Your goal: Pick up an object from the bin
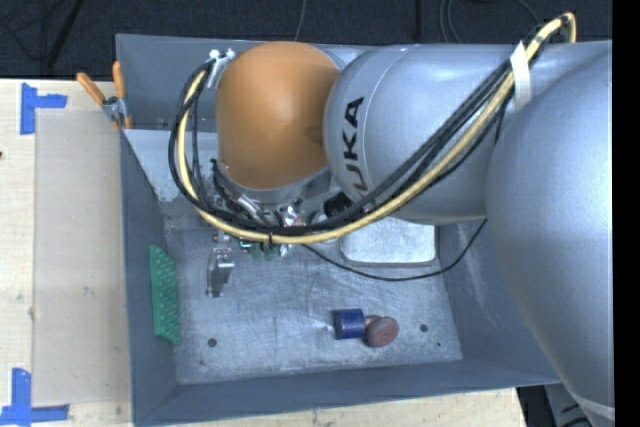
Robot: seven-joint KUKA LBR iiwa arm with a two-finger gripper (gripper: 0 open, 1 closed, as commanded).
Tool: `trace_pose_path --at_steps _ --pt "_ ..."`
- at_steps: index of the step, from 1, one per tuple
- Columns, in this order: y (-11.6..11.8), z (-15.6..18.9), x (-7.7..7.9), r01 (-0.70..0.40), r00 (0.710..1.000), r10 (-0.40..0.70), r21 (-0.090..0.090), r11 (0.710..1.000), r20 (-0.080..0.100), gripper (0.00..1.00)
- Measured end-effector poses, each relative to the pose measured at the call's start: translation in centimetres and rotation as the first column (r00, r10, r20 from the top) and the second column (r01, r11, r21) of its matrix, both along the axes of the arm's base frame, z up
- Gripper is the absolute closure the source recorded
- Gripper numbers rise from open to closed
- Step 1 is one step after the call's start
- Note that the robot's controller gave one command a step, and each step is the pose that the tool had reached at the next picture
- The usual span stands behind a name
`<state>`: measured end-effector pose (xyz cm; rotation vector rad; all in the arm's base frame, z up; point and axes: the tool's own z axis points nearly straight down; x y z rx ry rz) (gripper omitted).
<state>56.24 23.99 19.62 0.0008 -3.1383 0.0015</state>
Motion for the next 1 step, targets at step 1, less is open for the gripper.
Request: trace_pose_path --at_steps 1 --pt "-8.64 -12.67 4.85 -0.143 0.990 0.143 0.005 0.990 0.006 0.00"
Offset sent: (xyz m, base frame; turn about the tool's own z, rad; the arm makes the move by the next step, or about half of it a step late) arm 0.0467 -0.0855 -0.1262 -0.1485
